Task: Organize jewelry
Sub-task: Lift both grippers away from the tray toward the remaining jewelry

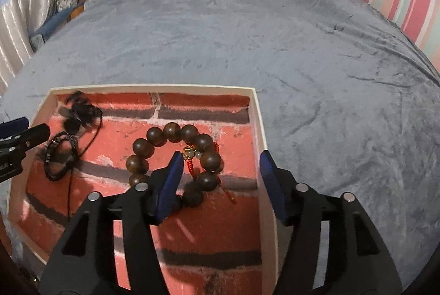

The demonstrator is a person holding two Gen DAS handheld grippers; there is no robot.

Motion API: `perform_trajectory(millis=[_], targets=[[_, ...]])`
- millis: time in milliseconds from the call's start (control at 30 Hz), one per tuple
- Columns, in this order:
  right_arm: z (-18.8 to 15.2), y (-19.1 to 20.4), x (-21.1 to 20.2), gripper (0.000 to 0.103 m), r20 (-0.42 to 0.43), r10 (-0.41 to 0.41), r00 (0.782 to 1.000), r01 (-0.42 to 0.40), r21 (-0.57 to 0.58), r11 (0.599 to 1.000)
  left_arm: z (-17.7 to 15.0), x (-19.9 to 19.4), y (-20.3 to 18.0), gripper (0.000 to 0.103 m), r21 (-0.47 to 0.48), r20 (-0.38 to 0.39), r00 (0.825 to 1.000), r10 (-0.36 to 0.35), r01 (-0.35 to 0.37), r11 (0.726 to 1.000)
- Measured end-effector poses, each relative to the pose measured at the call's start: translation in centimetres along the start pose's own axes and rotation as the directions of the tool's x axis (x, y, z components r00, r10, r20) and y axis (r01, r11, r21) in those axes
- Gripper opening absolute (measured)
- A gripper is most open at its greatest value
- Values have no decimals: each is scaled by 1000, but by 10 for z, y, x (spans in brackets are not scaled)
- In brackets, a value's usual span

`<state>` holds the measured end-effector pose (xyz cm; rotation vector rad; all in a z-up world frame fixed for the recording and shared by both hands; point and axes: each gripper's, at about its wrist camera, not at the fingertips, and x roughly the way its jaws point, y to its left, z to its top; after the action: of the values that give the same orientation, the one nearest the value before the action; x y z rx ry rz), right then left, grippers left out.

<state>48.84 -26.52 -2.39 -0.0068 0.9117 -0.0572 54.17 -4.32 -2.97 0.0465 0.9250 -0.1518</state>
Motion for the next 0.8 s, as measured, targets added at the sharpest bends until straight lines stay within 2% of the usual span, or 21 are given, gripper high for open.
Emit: perform_trajectory(millis=[100,133,167,233,367,533,667,800], targets=[[-7,-6,-27,73,56,4,998,-4,6,1000,-10,-38,3,72,-1,80,997,11,-11,1000],[-11,-9,-40,77,83,9,996,-10,8,1000,-13,-46,4,75,-4,96,995,10,-10,1000],[-14,-11,-51,81,102,13,995,-14,9,1000,-20,-63,6,83,-10,126,992,6,-5,1000],[-24,-16,-75,87,143,20,990,-22,12,1000,-31,-87,7,87,-15,176,984,13,-11,1000],[-52,-26,-125,97,228,27,973,-31,15,999,-62,-133,2,87,1,241,970,-23,24,1000],[-98,-31,-179,99,294,24,955,-26,0,1000,-116,-185,-8,97,6,293,954,-57,57,998],[-143,-32,-209,99,327,20,945,-22,3,1000,-169,-210,-16,97,-3,307,950,-60,64,998],[-186,-32,-227,99,339,-27,940,32,-9,999,-211,-223,-22,98,-18,309,950,-48,56,998]])
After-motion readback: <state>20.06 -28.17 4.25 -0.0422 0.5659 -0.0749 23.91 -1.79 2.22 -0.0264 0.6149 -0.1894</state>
